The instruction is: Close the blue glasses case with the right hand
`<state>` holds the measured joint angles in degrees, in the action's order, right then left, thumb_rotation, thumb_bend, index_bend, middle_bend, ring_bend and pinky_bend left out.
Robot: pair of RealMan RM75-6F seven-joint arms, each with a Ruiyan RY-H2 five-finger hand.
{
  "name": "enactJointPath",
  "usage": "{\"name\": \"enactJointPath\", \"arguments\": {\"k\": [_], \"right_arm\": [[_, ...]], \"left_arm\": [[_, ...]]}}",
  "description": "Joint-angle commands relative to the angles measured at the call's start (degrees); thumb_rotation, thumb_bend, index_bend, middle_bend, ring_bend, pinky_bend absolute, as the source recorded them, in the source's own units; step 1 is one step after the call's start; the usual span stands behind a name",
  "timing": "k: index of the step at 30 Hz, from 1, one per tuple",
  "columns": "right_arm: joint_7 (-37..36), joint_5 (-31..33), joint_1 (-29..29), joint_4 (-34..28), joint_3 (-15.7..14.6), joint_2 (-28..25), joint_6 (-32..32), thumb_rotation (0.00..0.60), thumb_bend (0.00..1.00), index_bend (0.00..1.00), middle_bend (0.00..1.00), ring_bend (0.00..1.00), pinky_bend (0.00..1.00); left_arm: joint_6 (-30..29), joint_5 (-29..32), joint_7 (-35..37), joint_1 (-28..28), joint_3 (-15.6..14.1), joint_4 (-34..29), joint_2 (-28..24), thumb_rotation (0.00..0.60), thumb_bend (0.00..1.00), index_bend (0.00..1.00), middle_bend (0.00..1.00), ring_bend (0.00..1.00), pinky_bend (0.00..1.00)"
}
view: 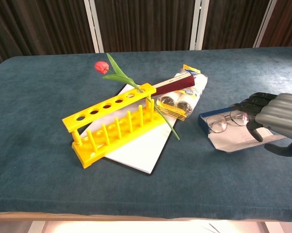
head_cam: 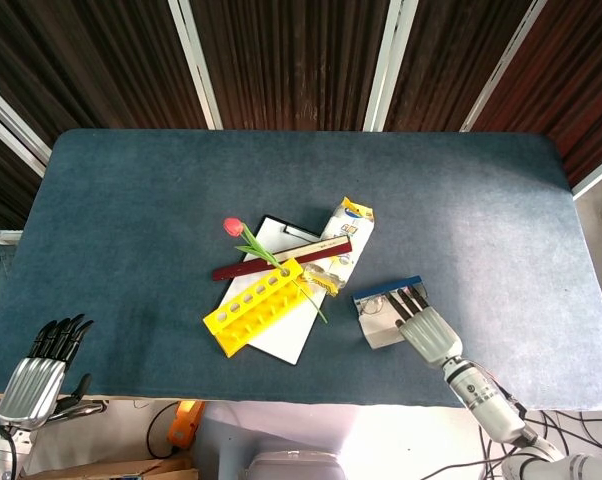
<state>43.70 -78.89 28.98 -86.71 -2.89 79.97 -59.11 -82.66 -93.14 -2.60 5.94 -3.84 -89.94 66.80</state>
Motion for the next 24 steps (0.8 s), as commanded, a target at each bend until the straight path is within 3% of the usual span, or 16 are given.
{"name": "enactJointPath", "arguments": {"k": [1,24], "right_arm": [[0.09,0.53,0.37,0.68,0.53,0.65,0.47,0.6,0.55,0.65,0.1,0.0,0.0],[0.0,2.26,1.7,6.42,3.87,5.71,-0.02,0.6,0.56,0.69,0.15,0.0,0.02]], "left_arm": [[0.06,0.01,-0.05,0.0,-0.03,-0.03,-0.02,0.6,0.39,0.0,0.0,0.0,0.06],[0.39,0.04,-0.11,0.21,0.05,-0.08,-0.02,0.6,0.39,0.0,0.0,0.0,0.06]]}}
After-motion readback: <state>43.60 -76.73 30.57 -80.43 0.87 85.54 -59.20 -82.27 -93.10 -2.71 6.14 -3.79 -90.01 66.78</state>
